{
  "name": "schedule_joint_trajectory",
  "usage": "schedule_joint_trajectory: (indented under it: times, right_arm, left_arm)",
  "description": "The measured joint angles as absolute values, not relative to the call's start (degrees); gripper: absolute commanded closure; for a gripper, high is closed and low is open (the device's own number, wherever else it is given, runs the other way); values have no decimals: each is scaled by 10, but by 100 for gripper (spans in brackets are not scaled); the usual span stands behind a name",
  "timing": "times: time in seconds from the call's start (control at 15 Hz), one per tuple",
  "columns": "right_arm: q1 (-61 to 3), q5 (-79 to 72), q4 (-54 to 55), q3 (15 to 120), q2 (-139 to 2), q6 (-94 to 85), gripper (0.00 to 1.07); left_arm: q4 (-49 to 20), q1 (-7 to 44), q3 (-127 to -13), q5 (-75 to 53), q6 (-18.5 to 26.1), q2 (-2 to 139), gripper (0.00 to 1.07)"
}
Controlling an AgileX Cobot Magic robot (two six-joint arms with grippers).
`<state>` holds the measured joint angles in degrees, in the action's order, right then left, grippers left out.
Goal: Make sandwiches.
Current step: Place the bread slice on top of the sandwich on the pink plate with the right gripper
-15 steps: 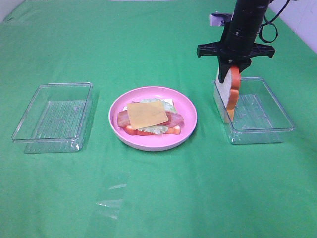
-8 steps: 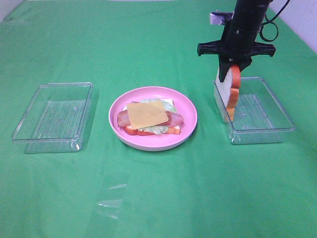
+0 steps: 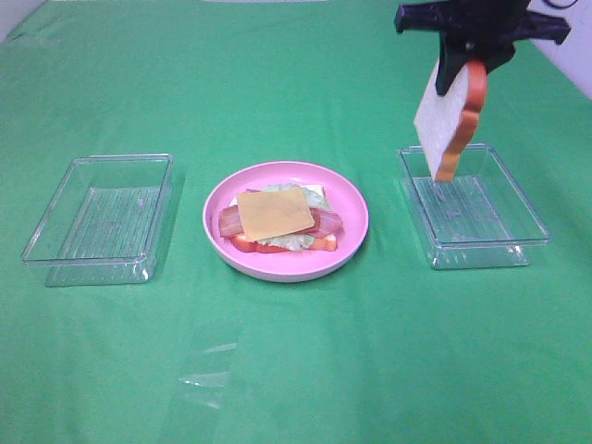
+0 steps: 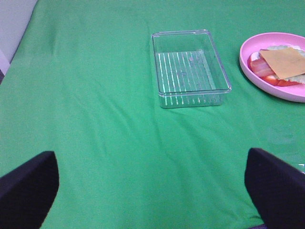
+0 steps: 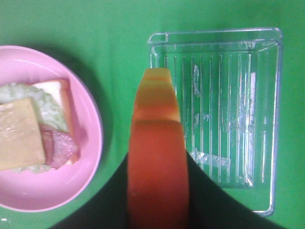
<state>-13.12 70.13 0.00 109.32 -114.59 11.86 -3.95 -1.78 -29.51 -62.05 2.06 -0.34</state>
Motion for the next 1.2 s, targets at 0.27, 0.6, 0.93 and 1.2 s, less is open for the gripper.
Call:
schedule_joint_trajectory:
  times: [0.27,0.6,0.93,1.2]
  right_arm:
    - [-131,702,30,1093,-1061,112,107]
    - [-131,590,401,927,-1058,-116,107]
    - [-132,555,606,860,-1130,-234,107]
    - [-136,551,693,878,-1234,-277,107]
  left_arm:
    - [-40,-18,-295,-621,21,-3,9]
    - [-40,-18,-295,-621,21,-3,9]
    - [-40,-18,-295,-621,21,-3,9]
    - [-40,-18,-295,-621,21,-3,9]
